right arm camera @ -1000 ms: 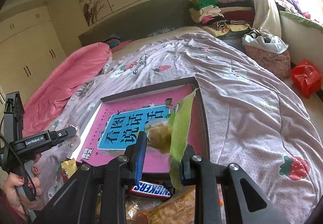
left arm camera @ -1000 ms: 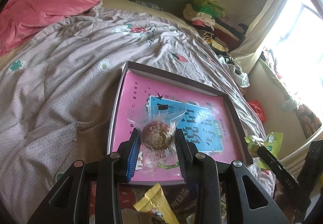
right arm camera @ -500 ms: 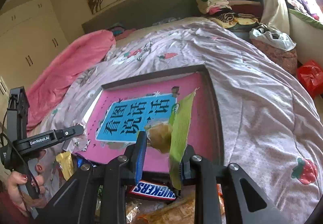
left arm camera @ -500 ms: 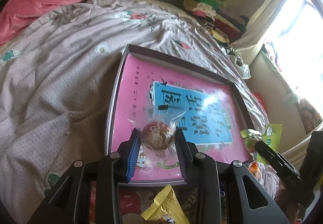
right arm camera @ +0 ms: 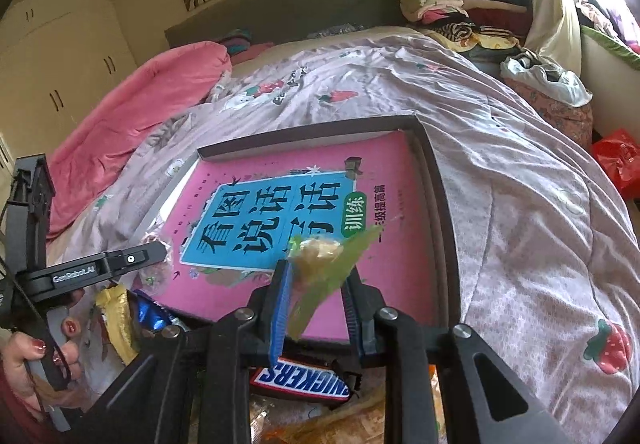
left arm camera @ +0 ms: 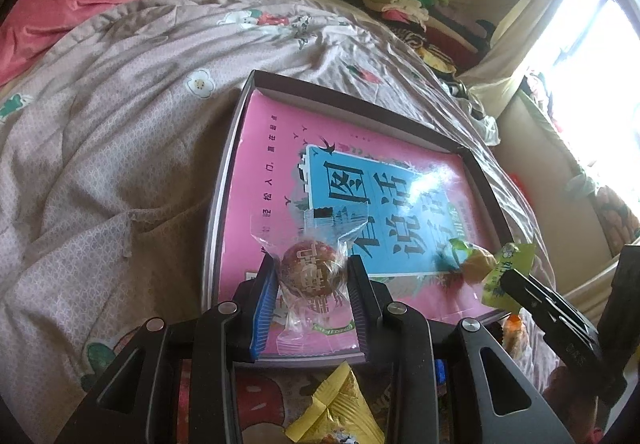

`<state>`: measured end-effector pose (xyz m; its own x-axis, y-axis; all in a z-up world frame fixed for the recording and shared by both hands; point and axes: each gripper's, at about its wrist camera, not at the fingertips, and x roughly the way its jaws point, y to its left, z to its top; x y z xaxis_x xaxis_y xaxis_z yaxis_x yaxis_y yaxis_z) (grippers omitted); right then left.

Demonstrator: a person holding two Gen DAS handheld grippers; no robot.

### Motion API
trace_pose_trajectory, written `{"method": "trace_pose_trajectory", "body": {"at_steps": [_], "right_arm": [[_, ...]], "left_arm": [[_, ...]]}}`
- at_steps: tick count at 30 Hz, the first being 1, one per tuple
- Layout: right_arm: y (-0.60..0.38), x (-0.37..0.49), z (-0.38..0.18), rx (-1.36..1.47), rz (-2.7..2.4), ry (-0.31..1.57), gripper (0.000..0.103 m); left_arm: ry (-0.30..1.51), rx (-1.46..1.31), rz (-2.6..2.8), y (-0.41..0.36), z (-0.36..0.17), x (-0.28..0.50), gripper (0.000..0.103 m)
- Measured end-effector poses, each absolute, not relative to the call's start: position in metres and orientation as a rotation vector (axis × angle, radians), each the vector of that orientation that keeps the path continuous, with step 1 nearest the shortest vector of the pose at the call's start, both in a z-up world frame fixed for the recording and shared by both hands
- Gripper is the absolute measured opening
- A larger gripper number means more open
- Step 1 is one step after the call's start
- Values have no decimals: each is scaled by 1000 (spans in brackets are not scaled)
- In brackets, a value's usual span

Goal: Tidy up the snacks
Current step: 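Lift and carry the pastry with the left tool while the right tool carries the green packet over the box, then open the left tool to drop the pastry in the box while the right tool releases the green packet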

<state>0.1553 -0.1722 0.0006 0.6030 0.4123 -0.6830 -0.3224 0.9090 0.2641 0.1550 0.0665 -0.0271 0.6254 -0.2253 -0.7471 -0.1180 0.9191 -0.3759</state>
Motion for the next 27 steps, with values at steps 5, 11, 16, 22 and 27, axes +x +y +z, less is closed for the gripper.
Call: {"method": "trace_pose_trajectory", "body": {"at_steps": [5, 11, 16, 22, 27], "right_arm": [[-176, 157, 0, 127, 408, 827, 25], [-184, 156, 1, 142, 387, 832, 26], [-188, 154, 3, 153, 379, 829, 26], [-191, 151, 6, 163, 377, 823, 26], [-191, 150, 7, 164, 381, 826, 26]], "left_arm": [[900, -417, -64, 67, -27, 155, 35], [904, -416, -64, 67, -27, 155, 36], [903, -417, -64, 67, -27, 155, 36], [902, -418, -60, 67, -28, 155, 37], [902, -417, -65, 67, -28, 156, 41]]}}
